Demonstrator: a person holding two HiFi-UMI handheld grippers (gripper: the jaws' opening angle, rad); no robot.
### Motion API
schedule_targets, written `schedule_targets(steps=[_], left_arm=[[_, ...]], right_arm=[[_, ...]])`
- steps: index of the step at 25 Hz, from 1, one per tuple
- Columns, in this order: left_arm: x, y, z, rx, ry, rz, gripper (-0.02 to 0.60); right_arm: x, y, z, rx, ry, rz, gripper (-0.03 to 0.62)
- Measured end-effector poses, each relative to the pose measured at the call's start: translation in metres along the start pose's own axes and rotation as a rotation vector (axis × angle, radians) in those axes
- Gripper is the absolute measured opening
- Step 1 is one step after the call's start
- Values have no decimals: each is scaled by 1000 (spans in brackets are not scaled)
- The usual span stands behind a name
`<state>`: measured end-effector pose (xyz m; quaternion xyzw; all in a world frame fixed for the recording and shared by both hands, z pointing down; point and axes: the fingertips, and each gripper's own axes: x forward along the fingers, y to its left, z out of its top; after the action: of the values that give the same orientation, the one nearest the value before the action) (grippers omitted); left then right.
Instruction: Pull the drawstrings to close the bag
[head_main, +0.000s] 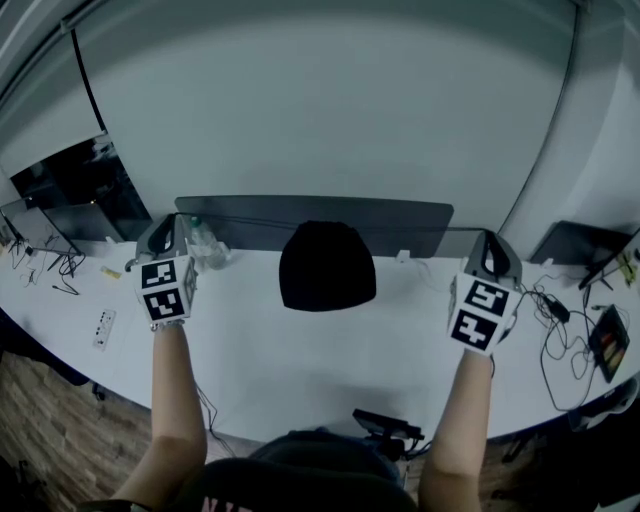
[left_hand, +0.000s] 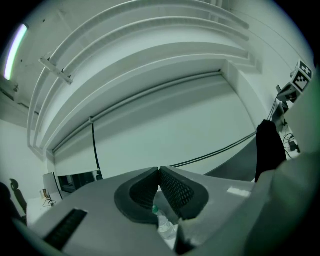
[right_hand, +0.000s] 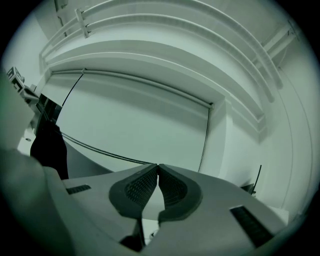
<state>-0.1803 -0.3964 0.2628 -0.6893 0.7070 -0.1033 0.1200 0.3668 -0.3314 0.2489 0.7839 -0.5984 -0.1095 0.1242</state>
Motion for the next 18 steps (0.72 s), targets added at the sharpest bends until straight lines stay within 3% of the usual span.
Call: schedule_targets(steps=[5,18], left_arm=[[-1,-15,12,-31,-22,-12,14],[-4,-70,12,-45,-29,-114,14]], right_arm=[[0,8,11,28,-15,20,5],[-5,74,6,19,-15,169,5]])
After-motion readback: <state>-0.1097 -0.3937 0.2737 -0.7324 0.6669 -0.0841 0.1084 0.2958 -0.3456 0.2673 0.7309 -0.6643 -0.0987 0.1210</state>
